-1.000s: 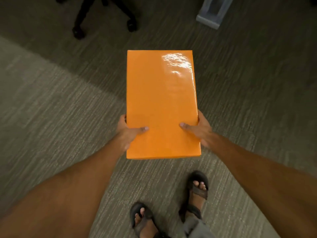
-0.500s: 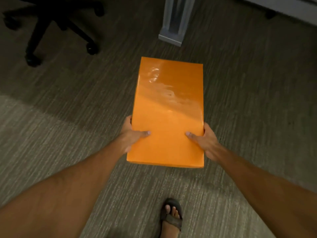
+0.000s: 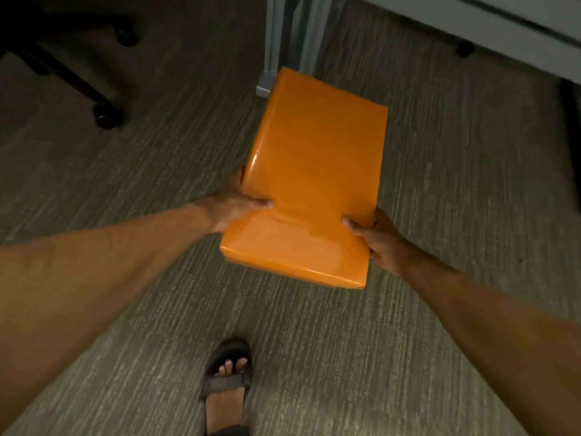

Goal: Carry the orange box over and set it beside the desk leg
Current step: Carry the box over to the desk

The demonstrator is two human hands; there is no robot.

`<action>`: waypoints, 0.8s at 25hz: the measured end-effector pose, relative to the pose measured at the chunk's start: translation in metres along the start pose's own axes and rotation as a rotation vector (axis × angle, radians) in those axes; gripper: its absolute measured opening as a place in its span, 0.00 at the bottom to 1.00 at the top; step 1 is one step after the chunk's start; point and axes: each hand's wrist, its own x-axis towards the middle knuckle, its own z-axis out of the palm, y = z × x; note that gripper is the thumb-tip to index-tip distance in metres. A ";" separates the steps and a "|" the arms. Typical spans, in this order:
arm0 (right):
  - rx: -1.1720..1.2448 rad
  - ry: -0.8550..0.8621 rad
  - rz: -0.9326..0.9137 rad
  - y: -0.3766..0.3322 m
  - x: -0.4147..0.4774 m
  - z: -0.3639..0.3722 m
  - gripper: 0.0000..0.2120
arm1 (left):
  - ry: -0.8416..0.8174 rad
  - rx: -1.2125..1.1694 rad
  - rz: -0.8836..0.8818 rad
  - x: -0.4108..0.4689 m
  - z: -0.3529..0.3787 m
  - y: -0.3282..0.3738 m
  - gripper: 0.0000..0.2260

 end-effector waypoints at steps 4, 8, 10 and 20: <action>0.004 0.025 0.029 -0.039 0.043 0.000 0.30 | -0.044 0.059 0.013 0.057 -0.014 0.035 0.35; -0.006 0.042 0.043 -0.061 0.088 -0.011 0.29 | -0.035 0.067 -0.003 0.109 -0.006 0.064 0.34; -0.019 0.053 0.045 -0.072 0.116 -0.021 0.30 | -0.033 0.063 0.003 0.139 0.001 0.072 0.35; -0.045 0.121 0.007 -0.075 0.301 -0.082 0.34 | -0.114 0.094 0.066 0.325 0.052 0.093 0.34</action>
